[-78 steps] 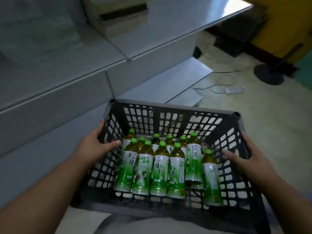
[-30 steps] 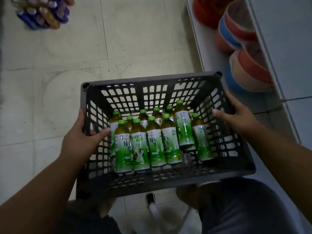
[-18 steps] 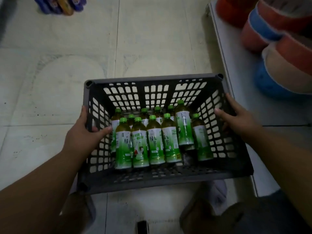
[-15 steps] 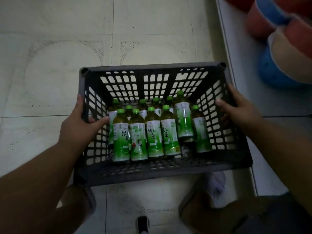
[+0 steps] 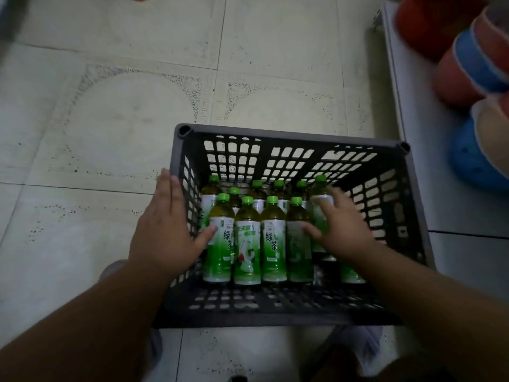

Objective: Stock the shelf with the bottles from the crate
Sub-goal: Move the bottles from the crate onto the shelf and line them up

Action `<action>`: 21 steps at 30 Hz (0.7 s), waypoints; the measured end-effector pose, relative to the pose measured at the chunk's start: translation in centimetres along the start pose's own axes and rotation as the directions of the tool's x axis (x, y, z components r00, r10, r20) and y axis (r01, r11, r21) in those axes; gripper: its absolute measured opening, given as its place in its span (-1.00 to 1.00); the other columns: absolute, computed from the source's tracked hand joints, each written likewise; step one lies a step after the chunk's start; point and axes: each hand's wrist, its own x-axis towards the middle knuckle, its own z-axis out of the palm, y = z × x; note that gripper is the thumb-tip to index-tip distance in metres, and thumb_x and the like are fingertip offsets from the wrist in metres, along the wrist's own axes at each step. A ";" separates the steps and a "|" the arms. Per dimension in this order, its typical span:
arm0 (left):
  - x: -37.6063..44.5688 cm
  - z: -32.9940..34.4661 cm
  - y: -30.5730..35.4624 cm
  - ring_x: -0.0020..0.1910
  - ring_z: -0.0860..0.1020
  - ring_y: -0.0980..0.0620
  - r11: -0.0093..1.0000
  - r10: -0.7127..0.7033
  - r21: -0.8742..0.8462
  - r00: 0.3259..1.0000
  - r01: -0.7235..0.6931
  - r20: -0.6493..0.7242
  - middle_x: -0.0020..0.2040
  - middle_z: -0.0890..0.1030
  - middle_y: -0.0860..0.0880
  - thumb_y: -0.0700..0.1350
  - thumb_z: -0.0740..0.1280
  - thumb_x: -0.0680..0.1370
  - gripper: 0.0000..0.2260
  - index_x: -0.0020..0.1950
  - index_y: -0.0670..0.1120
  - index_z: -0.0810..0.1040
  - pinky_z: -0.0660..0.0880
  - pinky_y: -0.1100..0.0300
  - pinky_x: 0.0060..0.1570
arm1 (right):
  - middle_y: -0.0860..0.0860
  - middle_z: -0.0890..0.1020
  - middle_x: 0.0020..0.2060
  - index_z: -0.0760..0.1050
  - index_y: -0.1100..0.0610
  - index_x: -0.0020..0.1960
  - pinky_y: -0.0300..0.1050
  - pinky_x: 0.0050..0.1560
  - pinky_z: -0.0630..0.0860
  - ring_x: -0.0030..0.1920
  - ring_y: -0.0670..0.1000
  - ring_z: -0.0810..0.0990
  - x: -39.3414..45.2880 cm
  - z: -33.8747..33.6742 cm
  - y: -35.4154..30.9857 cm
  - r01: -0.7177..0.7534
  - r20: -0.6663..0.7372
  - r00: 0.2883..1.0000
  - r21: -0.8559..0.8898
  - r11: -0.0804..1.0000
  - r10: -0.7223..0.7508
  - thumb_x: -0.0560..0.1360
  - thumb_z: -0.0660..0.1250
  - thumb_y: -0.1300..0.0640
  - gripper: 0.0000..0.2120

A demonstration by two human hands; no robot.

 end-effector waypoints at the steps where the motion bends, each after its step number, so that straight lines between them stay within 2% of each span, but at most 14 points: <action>1: 0.1 0.1 -0.1 0.61 -0.10 -0.08 1.000 0.006 -0.002 1.000 -0.006 -0.003 0.61 -0.34 -0.09 0.48 0.00 0.42 0.02 0.60 -0.14 -0.30 0.06 -0.02 0.47 | 0.07 0.17 0.59 0.25 -0.04 0.55 0.16 0.52 0.21 0.57 0.15 0.14 0.5 0.7 -1.9 0.050 0.056 0.997 0.100 0.994 -0.056 0.50 0.31 -0.31 -0.29; 3: 0.2 0.4 -0.3 0.61 -0.13 -0.07 1.000 0.011 -0.009 1.000 -0.011 -0.005 0.60 -0.37 -0.07 0.47 0.06 0.44 0.02 0.60 -0.13 -0.33 -0.01 0.03 0.44 | 0.04 0.33 0.51 0.27 -0.01 0.55 0.08 0.44 0.32 0.49 0.09 0.28 1.9 2.2 -5.8 0.138 0.125 0.979 0.192 0.972 -0.163 0.51 0.32 -0.29 -0.29; 5: 0.3 0.6 -0.5 0.61 -0.14 -0.07 1.000 0.023 -0.013 1.000 -0.023 -0.003 0.60 -0.37 -0.08 0.45 0.14 0.45 0.03 0.59 -0.12 -0.34 -0.01 0.02 0.44 | 0.06 0.40 0.46 0.28 0.02 0.55 0.05 0.40 0.37 0.45 0.10 0.35 3.7 3.8 -9.5 0.169 0.152 0.966 0.244 0.955 -0.209 0.50 0.32 -0.31 -0.26; 8: 0.4 1.0 -0.9 0.61 -0.13 -0.09 0.999 0.048 -0.021 0.999 -0.049 -0.013 0.61 -0.33 -0.10 0.44 0.19 0.46 0.04 0.60 -0.13 -0.31 0.04 -0.01 0.44 | 0.12 0.41 0.45 0.25 0.06 0.55 0.14 0.41 0.35 0.45 0.18 0.34 6.6 6.3 -13.7 0.184 0.189 0.960 0.135 0.974 -0.207 0.47 0.25 -0.41 -0.18; 11: 0.5 1.2 -1.0 0.61 -0.11 -0.11 0.997 0.069 -0.022 0.997 -0.070 -0.032 0.62 -0.28 -0.14 0.43 0.19 0.43 0.04 0.59 -0.13 -0.30 0.06 -0.02 0.46 | 0.19 0.28 0.54 0.35 0.13 0.49 0.24 0.50 0.14 0.55 0.26 0.16 8.9 8.0 -15.7 0.152 0.300 0.947 -0.096 0.984 -0.117 0.42 0.11 -0.54 -0.08; 14: 0.6 1.3 -0.8 0.60 -0.05 -0.16 0.997 0.071 -0.014 0.996 -0.072 -0.057 0.63 -0.16 -0.19 0.44 0.14 0.41 0.03 0.61 -0.15 -0.22 0.12 -0.08 0.45 | 0.23 0.12 0.60 0.42 0.17 0.44 0.30 0.55 -0.14 0.60 0.29 -0.08 9.9 8.9 -16.9 0.112 0.366 0.929 -0.167 0.980 -0.043 0.37 0.10 -0.60 -0.01; 16: 0.6 1.3 -0.7 0.60 -0.04 -0.16 0.997 0.078 -0.004 0.995 -0.078 -0.058 0.63 -0.13 -0.21 0.44 0.12 0.40 0.03 0.61 -0.16 -0.20 0.13 -0.10 0.45 | 0.25 0.09 0.60 0.49 0.16 0.36 0.30 0.55 -0.19 0.60 0.28 -0.14 9.9 9.1 -17.5 0.106 0.330 0.942 -0.141 0.984 -0.055 0.37 0.18 -0.55 -0.10; 18: 0.6 1.4 -0.8 0.60 -0.07 -0.15 0.997 0.081 -0.006 0.995 -0.082 -0.050 0.63 -0.14 -0.21 0.45 0.13 0.39 0.04 0.61 -0.16 -0.20 0.11 -0.08 0.46 | 0.23 0.10 0.60 0.47 0.16 0.37 0.26 0.56 -0.21 0.61 0.25 -0.16 9.4 9.2 -17.5 0.130 0.269 0.957 -0.053 0.990 -0.111 0.35 0.26 -0.52 -0.11; 21: 0.6 1.4 -0.8 0.60 -0.08 -0.14 0.997 0.081 0.005 0.996 -0.081 -0.044 0.63 -0.16 -0.20 0.45 0.14 0.39 0.06 0.61 -0.19 -0.18 0.09 -0.06 0.45 | 0.15 0.25 0.56 0.36 0.17 0.44 0.18 0.59 -0.16 0.62 0.17 -0.06 7.0 10.2 -16.6 0.188 0.116 0.970 0.189 0.964 -0.212 0.30 0.38 -0.46 -0.05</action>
